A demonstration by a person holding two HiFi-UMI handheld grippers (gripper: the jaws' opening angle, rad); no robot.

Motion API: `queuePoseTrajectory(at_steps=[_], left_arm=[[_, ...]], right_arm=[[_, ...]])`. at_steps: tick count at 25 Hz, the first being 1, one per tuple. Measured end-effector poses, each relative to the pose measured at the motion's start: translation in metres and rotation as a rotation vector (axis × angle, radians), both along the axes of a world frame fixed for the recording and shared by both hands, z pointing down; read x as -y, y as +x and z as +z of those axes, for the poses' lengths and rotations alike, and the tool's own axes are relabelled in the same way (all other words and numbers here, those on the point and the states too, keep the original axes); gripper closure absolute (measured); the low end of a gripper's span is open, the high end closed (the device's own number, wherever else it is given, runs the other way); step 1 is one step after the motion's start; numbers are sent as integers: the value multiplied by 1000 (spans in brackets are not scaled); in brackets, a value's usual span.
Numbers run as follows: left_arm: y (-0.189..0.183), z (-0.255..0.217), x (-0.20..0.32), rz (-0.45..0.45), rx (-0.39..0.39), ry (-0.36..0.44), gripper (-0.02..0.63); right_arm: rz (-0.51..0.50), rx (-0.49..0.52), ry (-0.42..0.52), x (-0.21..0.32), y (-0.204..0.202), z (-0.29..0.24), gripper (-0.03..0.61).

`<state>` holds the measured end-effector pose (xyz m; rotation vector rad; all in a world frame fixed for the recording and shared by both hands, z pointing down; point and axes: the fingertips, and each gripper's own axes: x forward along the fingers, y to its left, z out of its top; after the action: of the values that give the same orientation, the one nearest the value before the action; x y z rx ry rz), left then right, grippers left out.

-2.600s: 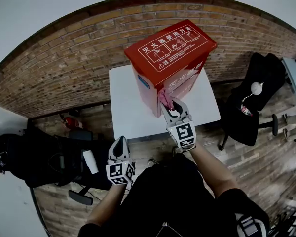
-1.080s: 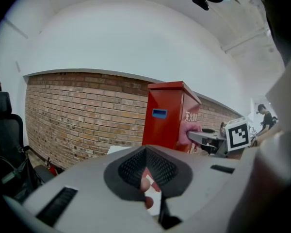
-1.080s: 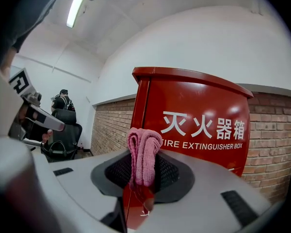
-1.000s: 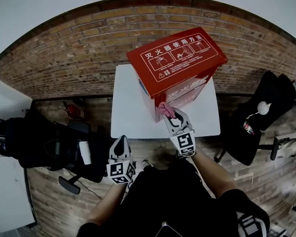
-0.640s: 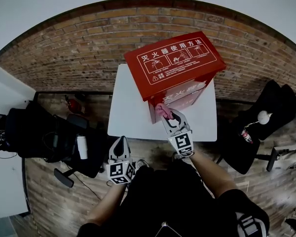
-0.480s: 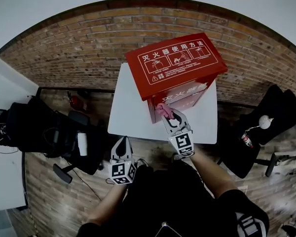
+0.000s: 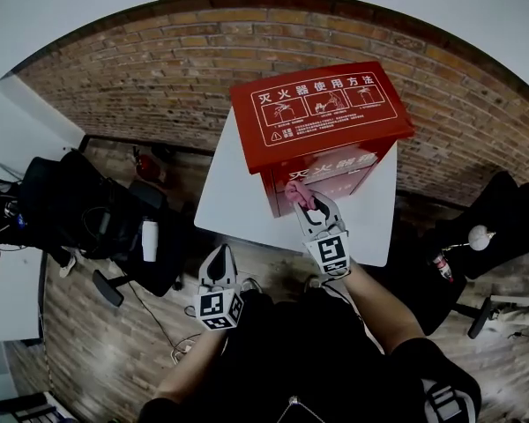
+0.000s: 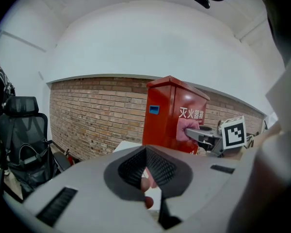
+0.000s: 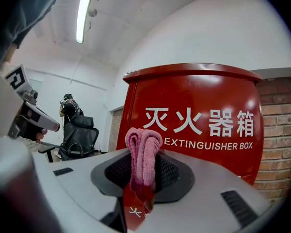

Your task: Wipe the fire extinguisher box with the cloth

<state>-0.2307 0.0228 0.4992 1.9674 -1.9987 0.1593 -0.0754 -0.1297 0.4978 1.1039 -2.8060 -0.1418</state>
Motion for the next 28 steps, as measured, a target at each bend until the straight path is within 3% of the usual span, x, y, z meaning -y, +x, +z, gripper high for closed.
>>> queuePoseTrajectory(at_steps=[28], left_arm=[[78, 15, -6, -107, 1, -5, 586]], right_arm=[[-76, -9, 10, 28, 64, 6, 468]])
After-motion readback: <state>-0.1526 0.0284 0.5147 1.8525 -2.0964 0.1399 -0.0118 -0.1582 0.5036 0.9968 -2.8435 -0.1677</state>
